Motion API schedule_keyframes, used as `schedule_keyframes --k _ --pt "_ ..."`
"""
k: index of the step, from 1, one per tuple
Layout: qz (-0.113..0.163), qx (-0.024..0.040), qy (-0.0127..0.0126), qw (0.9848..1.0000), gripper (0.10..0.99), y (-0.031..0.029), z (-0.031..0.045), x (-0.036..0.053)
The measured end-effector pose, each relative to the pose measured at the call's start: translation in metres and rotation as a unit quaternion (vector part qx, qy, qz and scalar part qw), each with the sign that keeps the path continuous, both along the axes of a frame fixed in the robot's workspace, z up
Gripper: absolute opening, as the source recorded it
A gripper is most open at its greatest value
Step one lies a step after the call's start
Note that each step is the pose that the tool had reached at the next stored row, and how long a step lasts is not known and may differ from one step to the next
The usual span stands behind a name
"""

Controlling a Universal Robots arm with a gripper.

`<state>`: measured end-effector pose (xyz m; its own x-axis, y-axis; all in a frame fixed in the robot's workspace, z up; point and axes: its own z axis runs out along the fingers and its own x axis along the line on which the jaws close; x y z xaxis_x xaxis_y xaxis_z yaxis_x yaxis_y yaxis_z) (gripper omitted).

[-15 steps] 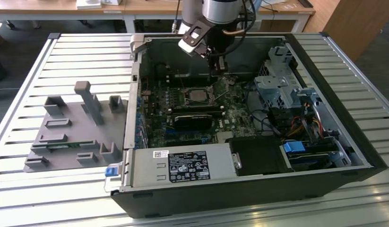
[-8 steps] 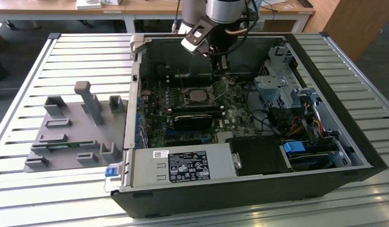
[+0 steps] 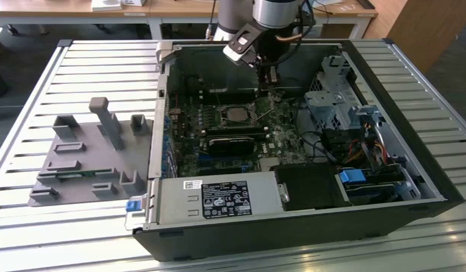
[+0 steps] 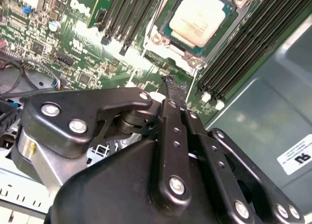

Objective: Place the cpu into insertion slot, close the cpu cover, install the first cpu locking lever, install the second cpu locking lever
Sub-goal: 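Close the cpu cover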

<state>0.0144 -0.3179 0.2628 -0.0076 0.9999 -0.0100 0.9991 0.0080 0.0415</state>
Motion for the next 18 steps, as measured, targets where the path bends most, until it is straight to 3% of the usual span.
schedule_keyframes --k 7,18 --pt "-0.002 -0.0002 0.0006 1.0000 0.106 0.0010 -0.0021 0.0117" --pt "-0.015 -0.0052 0.0007 0.9999 0.106 0.0027 -0.0038 0.0228"
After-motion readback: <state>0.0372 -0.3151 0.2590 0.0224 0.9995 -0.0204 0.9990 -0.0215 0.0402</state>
